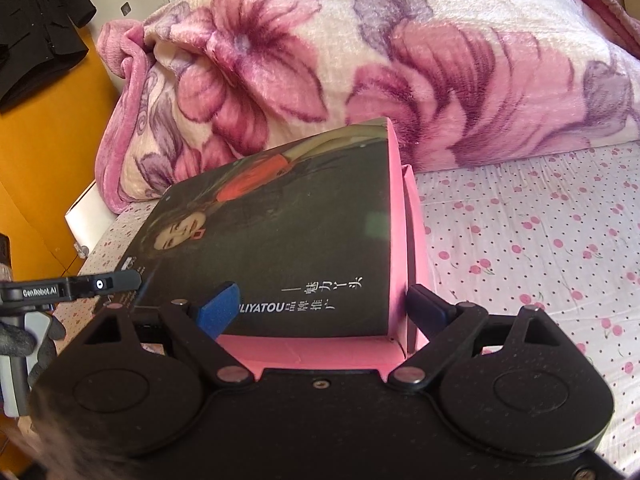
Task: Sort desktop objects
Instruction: 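Lift the black book with both tools and carry it over the pink box, then lower the book flat onto the box opening and open both tools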
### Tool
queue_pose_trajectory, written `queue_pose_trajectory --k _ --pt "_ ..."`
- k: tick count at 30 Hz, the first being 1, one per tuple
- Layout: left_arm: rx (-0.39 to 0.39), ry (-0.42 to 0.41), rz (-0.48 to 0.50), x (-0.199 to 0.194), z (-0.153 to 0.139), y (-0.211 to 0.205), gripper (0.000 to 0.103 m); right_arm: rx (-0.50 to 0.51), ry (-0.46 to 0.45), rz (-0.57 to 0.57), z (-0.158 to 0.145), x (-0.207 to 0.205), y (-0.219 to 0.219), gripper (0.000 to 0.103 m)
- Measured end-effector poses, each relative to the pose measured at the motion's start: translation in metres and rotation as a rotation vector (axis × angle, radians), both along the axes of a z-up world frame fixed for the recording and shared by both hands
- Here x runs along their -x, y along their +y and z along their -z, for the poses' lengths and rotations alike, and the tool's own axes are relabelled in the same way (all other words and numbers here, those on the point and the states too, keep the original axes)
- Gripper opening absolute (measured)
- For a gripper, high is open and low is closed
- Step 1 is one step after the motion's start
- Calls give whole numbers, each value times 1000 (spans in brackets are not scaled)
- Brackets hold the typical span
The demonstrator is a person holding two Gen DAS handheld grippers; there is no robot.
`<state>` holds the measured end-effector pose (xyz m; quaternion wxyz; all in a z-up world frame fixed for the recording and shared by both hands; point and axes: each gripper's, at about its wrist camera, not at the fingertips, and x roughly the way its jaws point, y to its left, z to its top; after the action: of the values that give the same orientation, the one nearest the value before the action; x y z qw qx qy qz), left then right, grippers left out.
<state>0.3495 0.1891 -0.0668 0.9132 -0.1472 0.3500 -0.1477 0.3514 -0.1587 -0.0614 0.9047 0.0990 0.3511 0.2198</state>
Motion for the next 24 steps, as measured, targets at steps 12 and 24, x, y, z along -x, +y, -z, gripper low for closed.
queue_pose_trajectory --k 12,24 --pt "73 29 -64 -17 21 6 74 -12 1 21 3 -5 -3 92" --pt "20 41 -78 -26 12 -11 80 -41 -4 58 4 1 -10 92"
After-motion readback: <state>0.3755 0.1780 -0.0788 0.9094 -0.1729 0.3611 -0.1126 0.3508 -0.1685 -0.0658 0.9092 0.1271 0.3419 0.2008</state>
